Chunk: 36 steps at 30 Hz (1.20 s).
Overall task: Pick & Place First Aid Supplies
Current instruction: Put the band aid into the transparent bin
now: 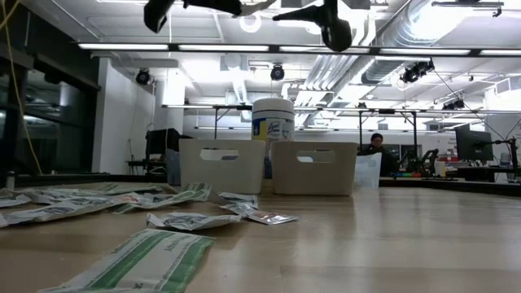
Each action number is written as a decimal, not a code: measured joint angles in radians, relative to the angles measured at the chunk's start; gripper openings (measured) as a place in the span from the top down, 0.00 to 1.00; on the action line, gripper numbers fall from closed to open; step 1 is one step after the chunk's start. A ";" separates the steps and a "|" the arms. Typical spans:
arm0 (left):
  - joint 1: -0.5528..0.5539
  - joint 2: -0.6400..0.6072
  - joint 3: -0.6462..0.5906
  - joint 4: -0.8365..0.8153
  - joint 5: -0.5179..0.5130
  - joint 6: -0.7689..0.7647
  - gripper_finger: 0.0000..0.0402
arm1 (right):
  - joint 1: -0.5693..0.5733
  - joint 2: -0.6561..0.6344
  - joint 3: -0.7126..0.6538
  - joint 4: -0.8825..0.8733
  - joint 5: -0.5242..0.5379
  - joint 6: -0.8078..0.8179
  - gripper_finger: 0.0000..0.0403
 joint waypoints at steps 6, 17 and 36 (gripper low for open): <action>0.016 -0.001 0.000 0.009 0.021 0.013 1.00 | -0.005 0.020 0.000 0.050 0.045 -0.002 0.41; 0.014 -0.001 0.000 0.008 0.022 0.025 1.00 | -0.043 0.016 0.000 0.065 0.047 -0.006 0.48; 0.014 -0.001 0.000 0.006 0.021 0.018 1.00 | -0.053 0.015 0.000 0.037 0.028 -0.034 0.87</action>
